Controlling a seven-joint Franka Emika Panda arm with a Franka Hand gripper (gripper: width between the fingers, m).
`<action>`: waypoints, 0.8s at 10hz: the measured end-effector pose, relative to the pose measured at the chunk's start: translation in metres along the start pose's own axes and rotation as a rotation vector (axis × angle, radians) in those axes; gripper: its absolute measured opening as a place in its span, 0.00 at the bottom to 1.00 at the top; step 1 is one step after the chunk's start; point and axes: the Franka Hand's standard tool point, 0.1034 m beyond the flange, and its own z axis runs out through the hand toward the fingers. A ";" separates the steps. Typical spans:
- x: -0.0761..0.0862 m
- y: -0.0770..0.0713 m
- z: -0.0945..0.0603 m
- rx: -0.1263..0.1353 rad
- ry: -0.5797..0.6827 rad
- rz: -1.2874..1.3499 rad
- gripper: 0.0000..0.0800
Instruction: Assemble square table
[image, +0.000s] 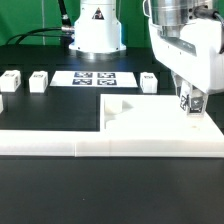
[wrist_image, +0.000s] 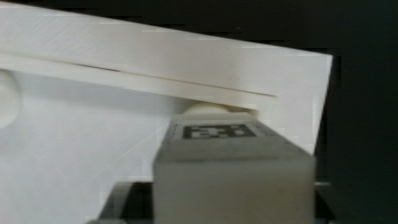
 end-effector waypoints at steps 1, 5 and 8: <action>-0.003 0.001 -0.001 -0.009 0.006 -0.056 0.57; -0.018 0.002 -0.003 -0.044 0.040 -0.594 0.81; -0.008 -0.002 -0.008 -0.077 0.061 -0.958 0.81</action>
Offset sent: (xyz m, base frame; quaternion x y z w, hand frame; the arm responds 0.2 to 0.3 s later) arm -0.0114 0.0113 0.0056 -0.0558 0.0752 -0.4235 0.9011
